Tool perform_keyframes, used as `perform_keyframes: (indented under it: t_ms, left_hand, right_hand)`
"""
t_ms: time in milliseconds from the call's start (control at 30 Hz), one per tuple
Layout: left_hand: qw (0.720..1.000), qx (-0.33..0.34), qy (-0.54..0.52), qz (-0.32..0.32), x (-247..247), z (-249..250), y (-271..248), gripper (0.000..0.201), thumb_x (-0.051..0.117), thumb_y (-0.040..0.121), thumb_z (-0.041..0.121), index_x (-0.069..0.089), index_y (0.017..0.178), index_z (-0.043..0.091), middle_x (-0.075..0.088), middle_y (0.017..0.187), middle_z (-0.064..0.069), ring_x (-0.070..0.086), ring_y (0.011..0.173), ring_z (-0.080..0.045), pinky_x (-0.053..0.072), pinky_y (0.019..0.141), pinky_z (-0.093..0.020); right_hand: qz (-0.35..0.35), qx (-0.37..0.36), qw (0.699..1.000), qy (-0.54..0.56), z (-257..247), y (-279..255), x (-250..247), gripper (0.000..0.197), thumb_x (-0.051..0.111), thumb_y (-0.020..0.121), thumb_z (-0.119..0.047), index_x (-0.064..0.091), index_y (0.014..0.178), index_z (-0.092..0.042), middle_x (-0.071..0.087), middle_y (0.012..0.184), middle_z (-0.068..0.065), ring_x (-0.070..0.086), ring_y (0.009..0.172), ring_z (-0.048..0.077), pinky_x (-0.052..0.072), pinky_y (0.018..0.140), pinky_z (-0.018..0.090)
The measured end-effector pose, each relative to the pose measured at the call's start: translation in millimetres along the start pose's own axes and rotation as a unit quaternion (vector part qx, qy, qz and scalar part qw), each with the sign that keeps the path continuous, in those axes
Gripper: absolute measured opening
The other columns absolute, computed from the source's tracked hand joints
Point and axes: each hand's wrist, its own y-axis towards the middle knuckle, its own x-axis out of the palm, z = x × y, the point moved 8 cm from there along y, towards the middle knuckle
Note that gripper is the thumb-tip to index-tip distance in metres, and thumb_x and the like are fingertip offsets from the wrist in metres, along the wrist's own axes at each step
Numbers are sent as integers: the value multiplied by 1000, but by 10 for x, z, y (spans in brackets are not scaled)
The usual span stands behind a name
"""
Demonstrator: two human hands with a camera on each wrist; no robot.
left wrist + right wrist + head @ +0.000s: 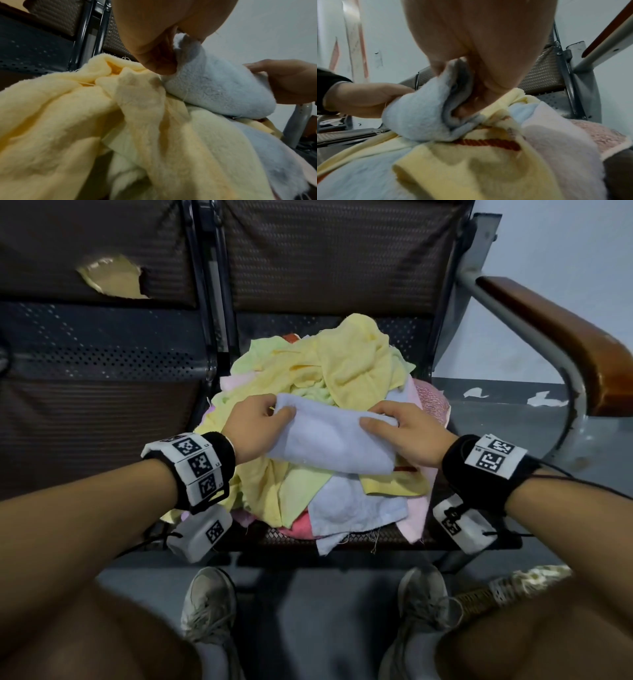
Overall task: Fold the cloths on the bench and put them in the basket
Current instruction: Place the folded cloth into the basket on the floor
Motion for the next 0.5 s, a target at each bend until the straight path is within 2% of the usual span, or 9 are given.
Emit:
perform_keyframes:
  t_ms: [67,100,167,200,267,300,333,400,500]
  left_hand:
    - [999,-34,32,8,-2,-70,46,40,52,96,45,51,77,9,54,71,-2,50,69,-24,37,57,-32]
    - [997,-57,46,0,3,-114,64,40,52,95,48,54,79,11,60,76,-4,56,73,-26,43,59,-34]
    - [991,-117,57,-27,18,-206,53,54,49,91,61,61,84,9,71,84,-13,67,77,-33,57,72,-42]
    - [986,-151,50,-51,46,-250,25,67,46,88,70,64,85,6,73,80,-15,71,73,-34,60,74,-42]
    - [971,-208,21,-119,154,-312,-50,85,40,81,83,68,86,2,74,68,-15,73,61,-30,62,65,-36]
    - [963,-225,9,-150,209,-323,-91,88,40,79,85,68,87,2,74,66,-14,73,58,-27,61,60,-32]
    - [958,-233,-1,-170,249,-321,-118,87,43,79,84,69,89,1,74,67,-13,73,58,-25,59,56,-29]
    - [956,-237,-37,-169,276,-291,-136,77,55,81,75,69,94,0,75,69,-13,73,60,-24,57,54,-27]
    - [958,-215,-151,-114,237,-154,-108,56,72,81,53,66,96,-1,75,87,-15,74,67,-26,63,66,-36]
  right_hand:
    - [-20,38,999,-17,87,62,40,33,65,91,-49,64,108,-20,67,101,-7,62,92,9,49,78,27]
    - [-20,48,998,-35,122,92,37,35,67,90,-48,64,109,-18,67,103,-4,62,94,13,50,81,30]
    - [-9,67,996,-59,177,129,13,36,66,91,-46,64,109,-16,67,106,2,62,98,21,51,88,37]
    - [-6,79,995,-65,204,138,10,37,65,91,-47,64,110,-16,67,106,2,62,99,21,51,89,39]
    - [-3,99,992,-72,237,151,23,39,64,91,-50,64,111,-17,67,107,2,62,98,21,50,86,37]
    - [-3,106,991,-78,241,156,32,40,63,91,-51,63,112,-17,67,107,1,61,98,21,50,84,36]
    - [-3,111,990,-85,239,163,39,40,62,91,-51,63,113,-18,66,108,1,61,98,21,48,82,35]
    - [-7,120,988,-101,222,173,43,37,62,91,-48,62,112,-18,65,109,2,59,97,21,42,77,32]
    - [-24,129,981,-145,165,167,36,30,62,91,-40,59,109,-17,65,111,8,57,96,23,40,74,31]
